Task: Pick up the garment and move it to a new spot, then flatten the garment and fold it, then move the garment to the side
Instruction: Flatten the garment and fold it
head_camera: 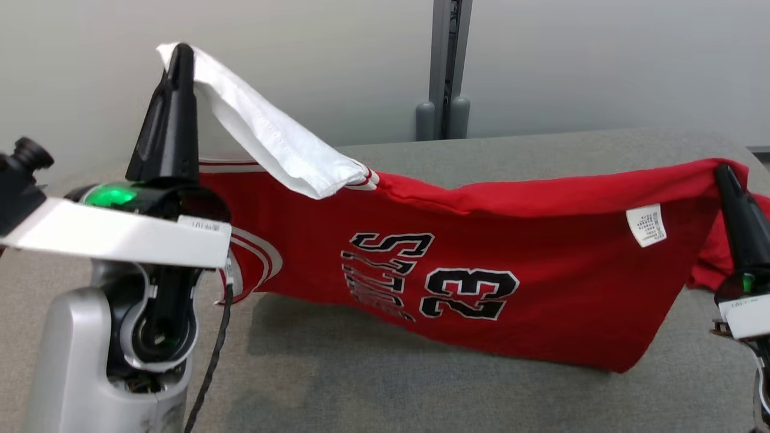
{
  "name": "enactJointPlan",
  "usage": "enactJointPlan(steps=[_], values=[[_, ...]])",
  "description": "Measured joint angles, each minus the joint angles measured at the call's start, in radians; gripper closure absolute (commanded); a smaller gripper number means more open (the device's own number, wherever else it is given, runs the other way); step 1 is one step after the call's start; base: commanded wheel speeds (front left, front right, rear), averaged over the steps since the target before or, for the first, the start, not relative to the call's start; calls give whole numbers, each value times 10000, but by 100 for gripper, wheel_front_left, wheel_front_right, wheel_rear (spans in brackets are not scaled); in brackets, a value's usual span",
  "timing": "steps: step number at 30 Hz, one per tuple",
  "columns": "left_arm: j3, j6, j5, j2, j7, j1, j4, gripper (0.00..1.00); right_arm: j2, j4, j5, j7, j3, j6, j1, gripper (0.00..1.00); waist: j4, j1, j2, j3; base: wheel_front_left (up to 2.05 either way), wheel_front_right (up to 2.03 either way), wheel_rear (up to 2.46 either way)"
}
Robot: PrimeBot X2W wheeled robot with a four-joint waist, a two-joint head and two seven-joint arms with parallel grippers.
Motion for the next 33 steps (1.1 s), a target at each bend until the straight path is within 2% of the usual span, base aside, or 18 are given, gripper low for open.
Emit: enactJointPlan(steps=[4,7,12,16,17,18,23,27,33], values=[[-128,-12,19,104,366,-897,679,100,44,196,-410,318,23,0,-667,100,-26,0,0,361,0,0,0],[-178,-58,58,322,792,-2146,1716,100,77,895,-949,387,58,0,-1879,100,-55,0,0,870,0,0,0],[-27,46,477,698,1103,-5512,3883,100,105,2481,-1766,44,224,0,-5037,100,-92,0,0,1968,0,0,0],[-433,-316,1189,1083,1179,-8263,5785,100,119,4311,-2949,-696,543,0,-8108,100,-163,1,0,2986,0,0,0],[-479,-401,1365,1152,1078,-8923,6268,100,111,4861,-3131,-968,604,0,-8868,100,-186,1,0,3246,0,0,0],[-510,-497,1708,1267,627,-10203,7193,100,113,5935,-3444,-1611,696,0,-10271,100,-246,0,0,3746,0,0,0],[-719,-1053,2347,1060,-1120,-12588,9077,100,115,8596,-3753,-3499,771,0,-12891,100,-417,1,0,4745,0,0,0],[-433,-1544,2010,441,-2481,-13667,10067,100,94,10381,-4046,-4495,742,0,-14204,100,-406,0,0,5167,0,0,0],[-654,-2215,1806,59,-2871,-13402,11428,100,113,12184,-4451,-4951,1170,0,-14469,100,-58,0,0,5766,0,0,0]])
